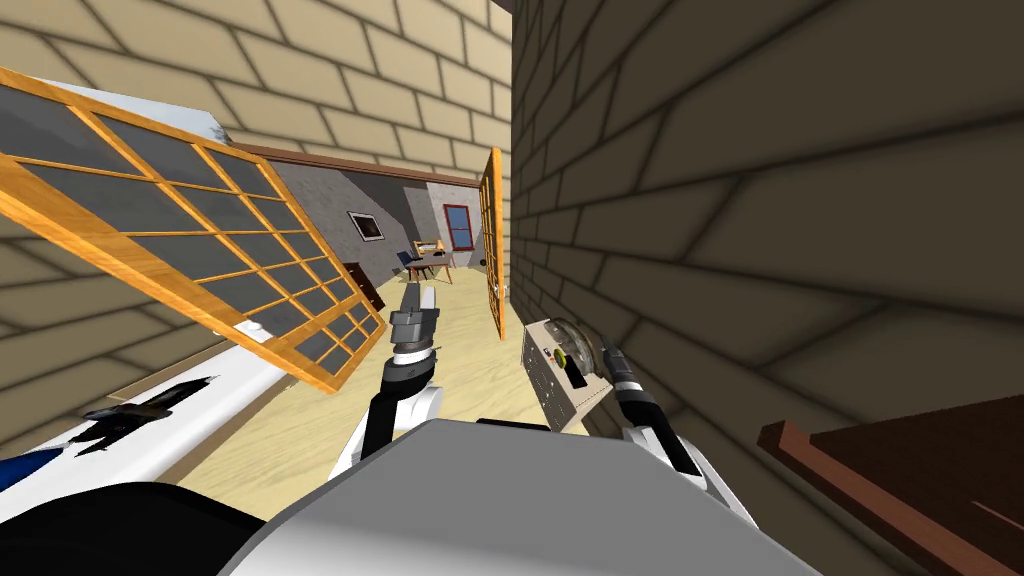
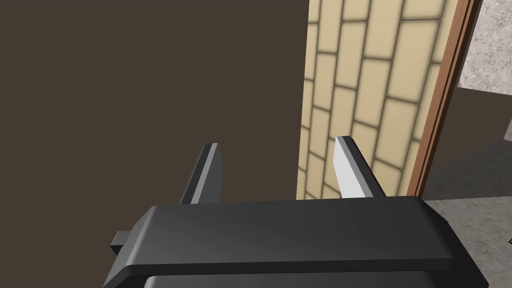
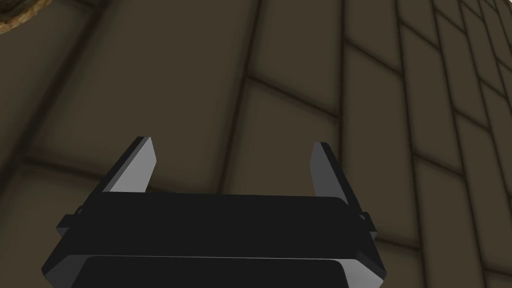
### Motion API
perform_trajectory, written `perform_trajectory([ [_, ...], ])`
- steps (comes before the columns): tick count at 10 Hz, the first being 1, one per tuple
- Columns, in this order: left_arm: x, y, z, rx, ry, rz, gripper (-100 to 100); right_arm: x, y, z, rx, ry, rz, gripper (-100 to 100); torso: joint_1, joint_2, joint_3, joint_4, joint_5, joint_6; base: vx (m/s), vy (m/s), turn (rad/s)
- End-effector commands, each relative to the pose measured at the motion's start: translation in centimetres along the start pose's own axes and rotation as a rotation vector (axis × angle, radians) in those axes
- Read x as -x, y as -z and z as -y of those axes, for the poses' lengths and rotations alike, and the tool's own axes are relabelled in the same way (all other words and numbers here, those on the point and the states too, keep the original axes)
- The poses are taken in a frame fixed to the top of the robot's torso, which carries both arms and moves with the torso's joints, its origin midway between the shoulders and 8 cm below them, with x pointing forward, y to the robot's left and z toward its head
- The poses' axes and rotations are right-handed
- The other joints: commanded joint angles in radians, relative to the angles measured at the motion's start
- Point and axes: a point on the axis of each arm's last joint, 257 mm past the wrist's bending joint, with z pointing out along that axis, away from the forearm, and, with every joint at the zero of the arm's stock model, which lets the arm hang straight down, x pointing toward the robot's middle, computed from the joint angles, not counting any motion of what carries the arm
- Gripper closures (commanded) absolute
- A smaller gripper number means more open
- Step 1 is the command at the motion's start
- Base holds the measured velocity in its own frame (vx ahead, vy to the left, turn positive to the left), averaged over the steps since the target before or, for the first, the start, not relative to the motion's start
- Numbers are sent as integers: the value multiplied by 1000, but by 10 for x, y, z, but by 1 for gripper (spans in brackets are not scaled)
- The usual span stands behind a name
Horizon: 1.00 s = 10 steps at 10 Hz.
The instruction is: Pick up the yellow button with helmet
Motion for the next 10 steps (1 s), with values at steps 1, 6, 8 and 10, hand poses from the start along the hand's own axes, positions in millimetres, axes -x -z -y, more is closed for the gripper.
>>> perform_trajectory([
  [1, 0, 0, 0, 0, 0, 0, 0, -6, 13, 33, -70, 66, -27, -100, 0, 0, 0, 0, 0, 0, 53, 35, 243],
  [6, 0, 0, 0, 0, 0, 0, 0, -16, 48, 128, -268, 250, -129, -100, -2, 0, 0, 0, 0, 1, 53, 10, 222],
  [8, 0, 0, 0, 0, 0, 0, 0, -18, 59, 150, -311, 298, -161, -100, -1, 0, 0, 0, 0, 0, 46, 1, 191],
  [10, 0, 0, 0, 0, 0, 0, 0, -20, 83, 185, -382, 395, -229, -100, -2, 1, 0, 0, 0, 0, 40, -5, 223],
])
